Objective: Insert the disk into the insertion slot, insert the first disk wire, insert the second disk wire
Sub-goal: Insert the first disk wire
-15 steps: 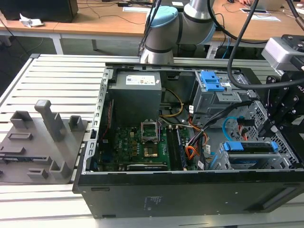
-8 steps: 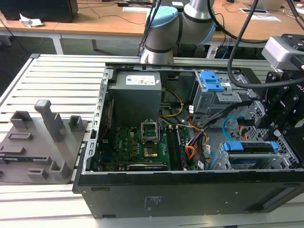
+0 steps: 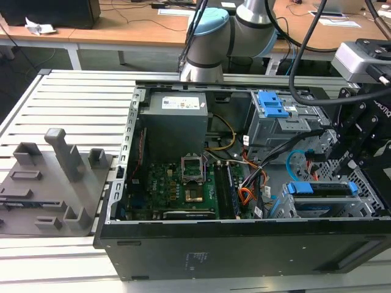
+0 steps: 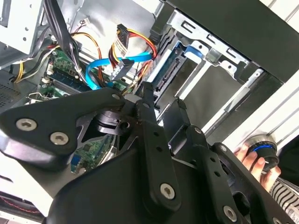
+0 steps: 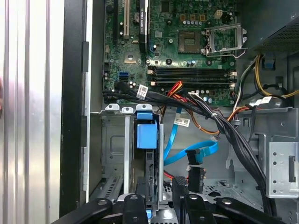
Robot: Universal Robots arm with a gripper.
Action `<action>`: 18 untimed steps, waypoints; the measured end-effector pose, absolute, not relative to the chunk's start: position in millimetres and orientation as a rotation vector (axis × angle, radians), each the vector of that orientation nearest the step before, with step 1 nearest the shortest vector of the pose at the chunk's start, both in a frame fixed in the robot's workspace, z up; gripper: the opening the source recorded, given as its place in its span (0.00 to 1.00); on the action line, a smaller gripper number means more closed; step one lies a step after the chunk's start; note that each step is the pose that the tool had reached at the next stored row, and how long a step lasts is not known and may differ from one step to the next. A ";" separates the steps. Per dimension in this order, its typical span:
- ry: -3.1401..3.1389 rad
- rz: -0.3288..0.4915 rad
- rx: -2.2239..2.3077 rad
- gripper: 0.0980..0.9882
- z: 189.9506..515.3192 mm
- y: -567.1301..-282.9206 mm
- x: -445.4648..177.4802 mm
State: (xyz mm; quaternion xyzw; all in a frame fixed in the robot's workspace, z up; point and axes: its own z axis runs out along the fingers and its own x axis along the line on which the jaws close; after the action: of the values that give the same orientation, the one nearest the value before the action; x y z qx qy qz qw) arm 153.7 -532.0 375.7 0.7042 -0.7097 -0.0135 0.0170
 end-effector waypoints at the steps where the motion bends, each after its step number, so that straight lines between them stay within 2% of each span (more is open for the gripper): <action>1: -2.206 -0.042 2.189 0.30 375.7 -527.9 153.7; 18: -2.204 -0.039 2.187 0.30 359.2 -492.1 152.9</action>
State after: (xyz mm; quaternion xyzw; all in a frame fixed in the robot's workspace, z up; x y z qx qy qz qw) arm 152.9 -492.1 359.2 0.7042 -0.7096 -0.0125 0.0180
